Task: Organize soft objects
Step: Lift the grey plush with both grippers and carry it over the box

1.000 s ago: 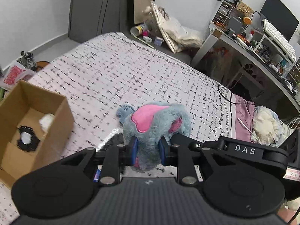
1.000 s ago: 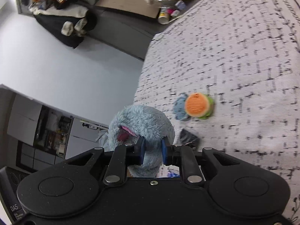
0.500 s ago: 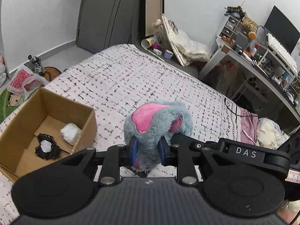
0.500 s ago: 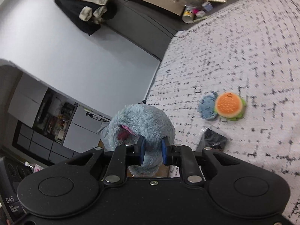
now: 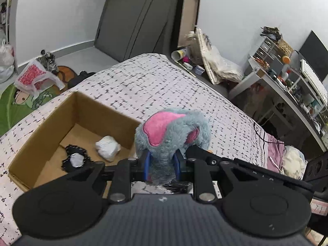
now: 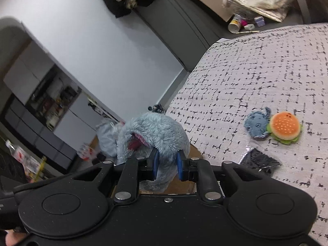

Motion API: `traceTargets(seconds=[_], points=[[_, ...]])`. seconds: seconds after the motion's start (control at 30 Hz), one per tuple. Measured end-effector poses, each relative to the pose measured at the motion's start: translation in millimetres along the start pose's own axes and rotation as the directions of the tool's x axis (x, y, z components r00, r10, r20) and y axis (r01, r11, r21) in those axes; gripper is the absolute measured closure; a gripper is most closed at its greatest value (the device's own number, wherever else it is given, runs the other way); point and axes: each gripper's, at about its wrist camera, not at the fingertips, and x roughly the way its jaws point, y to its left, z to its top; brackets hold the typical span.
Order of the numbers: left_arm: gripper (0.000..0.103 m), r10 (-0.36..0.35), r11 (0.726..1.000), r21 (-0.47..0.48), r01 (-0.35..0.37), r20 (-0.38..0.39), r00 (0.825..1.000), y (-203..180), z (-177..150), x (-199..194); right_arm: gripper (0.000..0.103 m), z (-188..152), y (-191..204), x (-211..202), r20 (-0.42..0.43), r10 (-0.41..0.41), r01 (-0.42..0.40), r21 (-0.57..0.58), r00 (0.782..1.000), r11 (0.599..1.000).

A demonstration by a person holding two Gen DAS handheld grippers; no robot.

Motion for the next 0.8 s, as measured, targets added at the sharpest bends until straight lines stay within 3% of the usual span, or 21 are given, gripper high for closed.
traceTargets(seconds=[0.6, 0.8], points=[[0.081, -0.035, 0.992, -0.120, 0.030, -0.038, 0.999, 93.2, 13.7, 5.8, 0.084, -19.6, 53.6, 59.6, -0.080, -0.039, 0.030, -0.117, 0.996, 0.993], [0.081, -0.037, 0.990, -0.139, 0.030, -0.051, 0.998, 111.5, 18.1, 16.6, 0.071, -22.1, 59.2, 71.8, -0.107, -0.046, 0.033, -0.125, 0.993, 0.992]])
